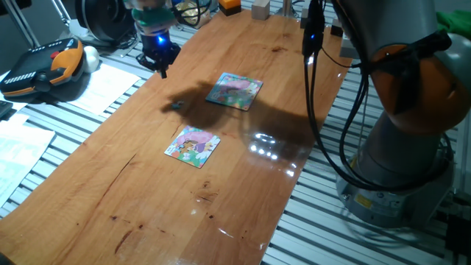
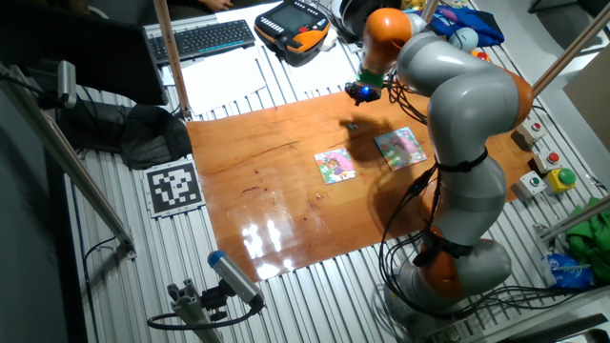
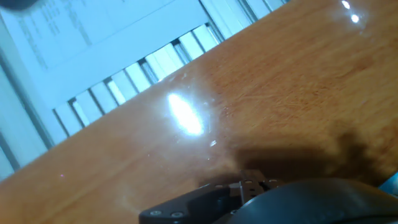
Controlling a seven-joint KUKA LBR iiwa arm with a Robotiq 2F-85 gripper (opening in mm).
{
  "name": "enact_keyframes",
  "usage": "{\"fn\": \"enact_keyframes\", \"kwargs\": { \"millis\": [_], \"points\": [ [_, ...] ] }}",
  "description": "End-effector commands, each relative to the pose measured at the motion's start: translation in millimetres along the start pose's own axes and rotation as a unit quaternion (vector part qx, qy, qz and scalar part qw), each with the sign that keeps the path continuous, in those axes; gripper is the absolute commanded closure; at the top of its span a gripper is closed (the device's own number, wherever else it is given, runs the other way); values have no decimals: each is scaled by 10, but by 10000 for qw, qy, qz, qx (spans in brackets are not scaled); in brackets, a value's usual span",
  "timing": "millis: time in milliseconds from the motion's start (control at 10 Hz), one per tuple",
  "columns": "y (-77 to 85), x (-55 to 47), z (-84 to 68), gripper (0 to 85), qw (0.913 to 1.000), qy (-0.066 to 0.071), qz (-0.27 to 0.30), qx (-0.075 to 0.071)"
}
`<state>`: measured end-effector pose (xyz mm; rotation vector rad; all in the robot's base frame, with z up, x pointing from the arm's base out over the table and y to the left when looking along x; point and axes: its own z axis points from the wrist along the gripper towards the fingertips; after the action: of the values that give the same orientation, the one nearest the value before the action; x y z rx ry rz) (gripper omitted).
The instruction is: Assemble one piece of a puzzle
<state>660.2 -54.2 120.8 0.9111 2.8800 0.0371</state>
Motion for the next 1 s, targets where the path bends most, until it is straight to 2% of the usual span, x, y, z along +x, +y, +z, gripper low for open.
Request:
{"fn": "enact_keyframes", "kwargs": {
  "millis": [0, 100, 200, 300, 400, 600, 900],
  "points": [
    [-73, -16, 7, 850, 9796, -171, 1995, 165],
    [-118, -23, 14, 850, 9720, -248, 2330, 170],
    [-126, -21, 14, 850, 9658, -347, 2559, 252],
    [-118, -20, 22, 850, 9541, -435, 2953, 248],
    [-124, -18, 19, 850, 9468, -501, 3170, 244],
    [-147, -14, -5, 850, 9429, -615, 3260, 278],
    [-134, -17, -2, 850, 9435, -642, 3232, 346]
  ]
}}
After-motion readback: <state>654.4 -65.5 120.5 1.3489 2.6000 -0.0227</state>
